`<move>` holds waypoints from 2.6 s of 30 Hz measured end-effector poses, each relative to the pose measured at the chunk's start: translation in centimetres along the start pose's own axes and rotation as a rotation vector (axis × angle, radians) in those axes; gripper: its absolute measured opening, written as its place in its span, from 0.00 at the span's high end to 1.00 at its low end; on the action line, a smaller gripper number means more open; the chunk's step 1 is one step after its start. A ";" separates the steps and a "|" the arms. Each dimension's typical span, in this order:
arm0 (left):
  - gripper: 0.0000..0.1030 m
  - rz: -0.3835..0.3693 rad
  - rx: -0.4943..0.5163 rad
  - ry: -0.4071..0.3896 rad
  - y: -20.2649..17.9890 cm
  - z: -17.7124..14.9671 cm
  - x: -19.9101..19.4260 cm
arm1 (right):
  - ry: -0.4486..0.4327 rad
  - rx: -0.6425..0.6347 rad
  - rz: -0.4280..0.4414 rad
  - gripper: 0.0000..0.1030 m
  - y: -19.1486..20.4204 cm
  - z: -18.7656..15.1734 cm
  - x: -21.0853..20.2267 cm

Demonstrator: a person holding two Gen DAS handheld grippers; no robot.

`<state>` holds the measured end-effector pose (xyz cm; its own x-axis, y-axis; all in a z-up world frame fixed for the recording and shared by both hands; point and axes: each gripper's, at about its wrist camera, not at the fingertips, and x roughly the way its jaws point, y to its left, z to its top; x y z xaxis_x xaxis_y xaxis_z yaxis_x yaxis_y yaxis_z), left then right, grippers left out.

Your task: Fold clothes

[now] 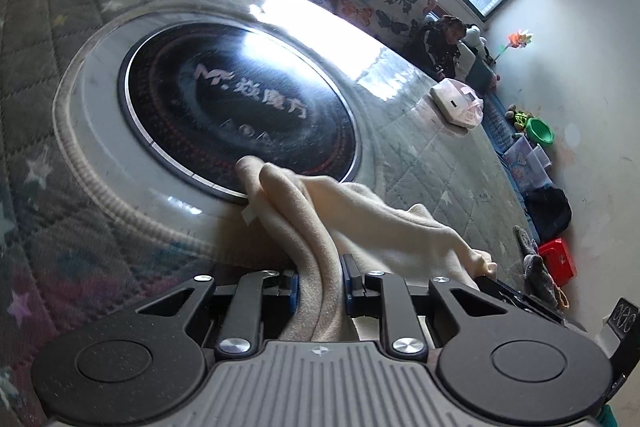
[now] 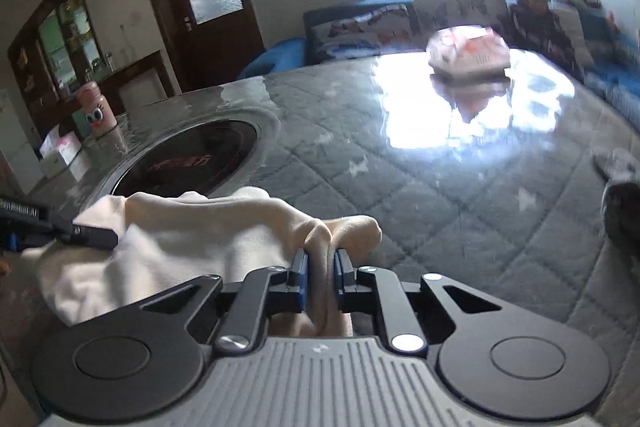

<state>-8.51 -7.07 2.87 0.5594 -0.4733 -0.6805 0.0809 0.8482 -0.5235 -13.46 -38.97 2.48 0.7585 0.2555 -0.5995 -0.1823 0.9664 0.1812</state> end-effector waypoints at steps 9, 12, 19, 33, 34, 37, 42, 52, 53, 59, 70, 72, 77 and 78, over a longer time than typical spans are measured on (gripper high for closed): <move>0.84 -0.046 0.098 -0.018 -3.7 1.9 0.6 | -0.097 -0.115 -0.085 0.90 0.8 3.3 -3.3; 0.84 -0.065 0.127 -0.023 -5.6 2.8 1.5 | -0.117 -0.146 -0.134 0.92 0.3 4.9 -4.0; 0.84 -0.089 0.192 -0.018 -9.4 4.7 4.3 | -0.110 -0.109 -0.205 0.96 -3.1 7.8 -4.3; 0.84 -0.013 0.193 0.017 -7.8 4.7 5.9 | 0.005 0.142 -0.097 0.65 -7.5 2.2 0.9; 0.84 -0.011 0.199 0.017 -7.9 4.6 5.9 | 0.008 0.154 -0.093 0.64 -7.6 2.0 1.2; 0.84 -0.004 0.205 0.020 -7.7 4.5 6.1 | -0.007 0.195 -0.095 0.64 -7.7 1.6 1.6; 0.84 0.008 0.215 0.023 -7.8 4.3 6.5 | -0.020 0.185 -0.073 0.87 -7.0 1.5 1.8; 0.85 -0.038 0.263 -0.004 -10.1 5.2 5.7 | -0.111 -0.001 -0.149 0.90 -4.4 4.5 -1.4; 0.85 -0.043 0.267 -0.006 -10.5 5.2 5.7 | -0.119 -0.018 -0.161 0.90 -4.3 5.1 -1.8; 0.85 -0.079 0.288 -0.028 -12.9 6.0 6.4 | -0.153 -0.095 -0.237 0.90 -4.7 7.8 -3.3; 0.85 -0.067 0.347 -0.045 -16.1 6.8 8.9 | -0.156 -0.118 -0.321 0.90 -7.0 9.8 -2.8; 0.85 -0.057 0.354 -0.039 -16.3 6.7 9.4 | -0.146 -0.105 -0.327 0.90 -7.5 9.8 -2.3; 0.85 -0.036 0.353 -0.014 -16.1 6.6 11.0 | -0.115 -0.084 -0.338 0.90 -8.6 9.2 -0.7; 0.85 -0.032 0.353 -0.010 -16.0 6.6 11.2 | -0.105 -0.081 -0.340 0.90 -8.8 9.0 -0.3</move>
<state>1.92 -24.42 6.99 0.5595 -0.5002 -0.6609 0.3779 0.8636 -0.3337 -6.47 -47.83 8.04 0.8438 -0.0807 -0.5306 0.0455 0.9958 -0.0791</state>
